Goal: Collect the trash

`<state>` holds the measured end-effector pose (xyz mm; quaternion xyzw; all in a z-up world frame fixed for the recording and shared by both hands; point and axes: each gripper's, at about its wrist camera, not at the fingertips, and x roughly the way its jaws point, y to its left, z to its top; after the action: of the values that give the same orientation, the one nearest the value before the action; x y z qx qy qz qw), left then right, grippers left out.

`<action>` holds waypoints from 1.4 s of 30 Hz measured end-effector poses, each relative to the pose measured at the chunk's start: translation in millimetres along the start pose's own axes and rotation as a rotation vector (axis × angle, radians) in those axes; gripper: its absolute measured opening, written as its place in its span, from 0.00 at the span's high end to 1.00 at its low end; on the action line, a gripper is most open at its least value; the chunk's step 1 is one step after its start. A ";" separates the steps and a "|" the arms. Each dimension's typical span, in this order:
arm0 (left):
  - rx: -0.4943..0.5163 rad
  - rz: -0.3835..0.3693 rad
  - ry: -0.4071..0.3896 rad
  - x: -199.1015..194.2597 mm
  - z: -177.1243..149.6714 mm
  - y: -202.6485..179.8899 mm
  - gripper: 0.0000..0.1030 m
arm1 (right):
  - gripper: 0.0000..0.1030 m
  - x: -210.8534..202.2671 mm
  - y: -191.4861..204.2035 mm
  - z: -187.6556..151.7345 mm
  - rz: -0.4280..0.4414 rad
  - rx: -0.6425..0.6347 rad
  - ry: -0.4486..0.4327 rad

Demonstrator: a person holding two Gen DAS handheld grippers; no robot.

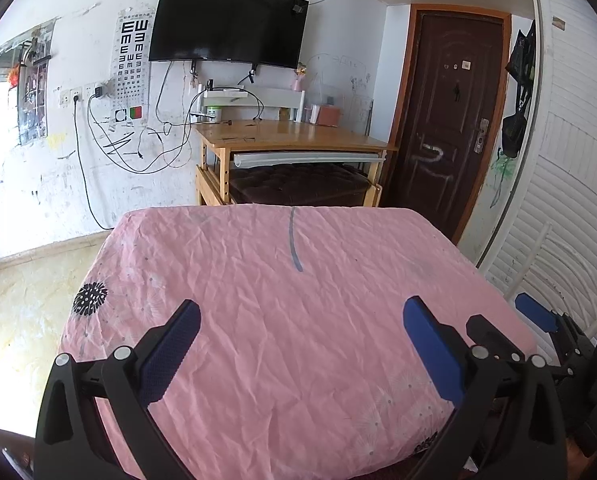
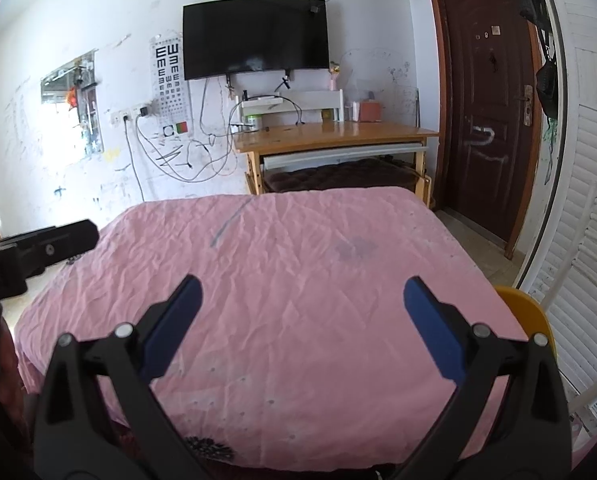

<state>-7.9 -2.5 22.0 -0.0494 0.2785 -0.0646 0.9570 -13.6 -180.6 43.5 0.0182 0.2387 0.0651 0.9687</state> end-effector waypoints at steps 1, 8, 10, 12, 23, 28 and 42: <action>0.001 0.000 0.001 0.4 -0.6 0.2 0.07 | 0.06 0.2 0.2 -0.3 0.000 0.000 0.001; 0.005 -0.001 0.005 1.4 -0.9 2.8 0.07 | 0.06 1.3 1.0 -0.9 0.000 -0.006 0.001; 0.008 0.000 0.006 1.7 -1.4 2.7 0.07 | 0.06 2.3 0.8 -2.1 0.002 -0.009 0.004; 0.008 0.002 0.006 1.6 -1.7 2.5 0.07 | 0.06 2.2 -0.3 -3.0 0.004 -0.011 0.005; 0.018 0.000 0.024 6.1 -2.4 5.6 0.07 | 0.06 1.9 -0.3 -3.5 0.003 -0.017 0.000; 0.023 0.005 0.040 9.4 -2.4 5.7 0.07 | 0.06 1.9 -0.6 -4.9 0.000 -0.021 -0.001; 0.014 -0.082 0.072 18.4 -7.8 2.4 0.07 | 0.06 2.1 -0.7 -5.8 0.002 -0.020 0.000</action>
<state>3.5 -3.4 5.4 -0.0518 0.3102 -0.1072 0.9432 -14.4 -181.0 37.3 0.0089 0.2381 0.0683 0.9688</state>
